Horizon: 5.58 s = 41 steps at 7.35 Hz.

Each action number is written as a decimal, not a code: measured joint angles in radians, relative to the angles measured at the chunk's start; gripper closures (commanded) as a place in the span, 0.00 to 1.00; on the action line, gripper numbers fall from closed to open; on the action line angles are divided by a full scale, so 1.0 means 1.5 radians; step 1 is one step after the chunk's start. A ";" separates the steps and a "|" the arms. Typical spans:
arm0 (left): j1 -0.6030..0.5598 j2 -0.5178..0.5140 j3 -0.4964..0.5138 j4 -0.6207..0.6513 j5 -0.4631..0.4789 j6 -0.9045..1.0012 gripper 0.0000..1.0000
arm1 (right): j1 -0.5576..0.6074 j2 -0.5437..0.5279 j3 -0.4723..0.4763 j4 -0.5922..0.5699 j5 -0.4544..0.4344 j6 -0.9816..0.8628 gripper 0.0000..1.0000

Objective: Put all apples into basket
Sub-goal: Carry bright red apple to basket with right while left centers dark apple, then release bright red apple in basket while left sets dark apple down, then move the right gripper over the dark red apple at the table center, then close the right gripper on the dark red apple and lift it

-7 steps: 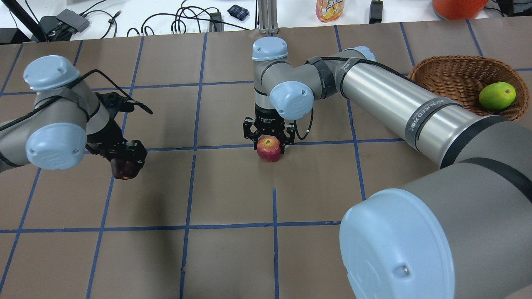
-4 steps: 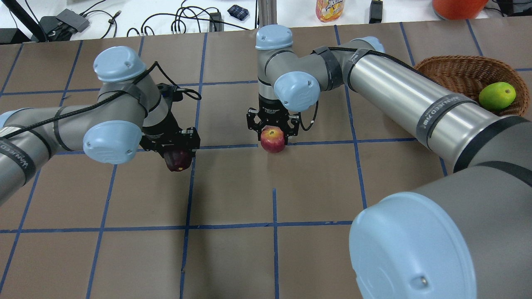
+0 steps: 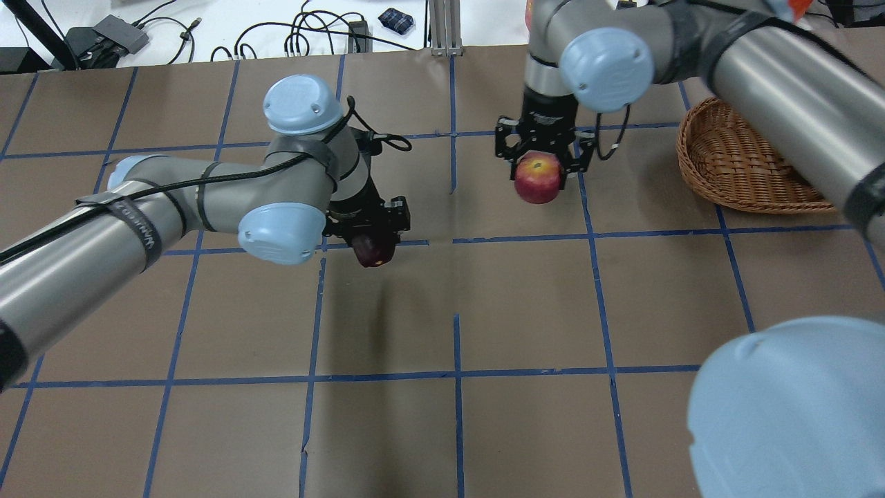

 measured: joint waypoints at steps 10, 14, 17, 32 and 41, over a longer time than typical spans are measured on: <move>-0.011 0.024 0.096 -0.132 0.006 -0.006 0.00 | -0.265 0.114 -0.002 -0.207 -0.131 -0.491 1.00; 0.080 0.227 0.070 -0.379 0.046 0.080 0.02 | -0.268 0.143 -0.005 -0.212 -0.128 -0.488 0.00; 0.124 0.307 0.028 -0.372 0.067 0.130 0.00 | -0.267 0.133 -0.013 -0.188 -0.129 -0.487 0.00; 0.152 0.281 0.087 -0.344 0.067 0.157 0.00 | 0.216 0.087 0.031 -0.162 0.080 0.085 0.00; 0.152 0.281 0.088 -0.344 0.067 0.157 0.00 | 0.227 0.113 0.105 -0.280 0.082 0.082 1.00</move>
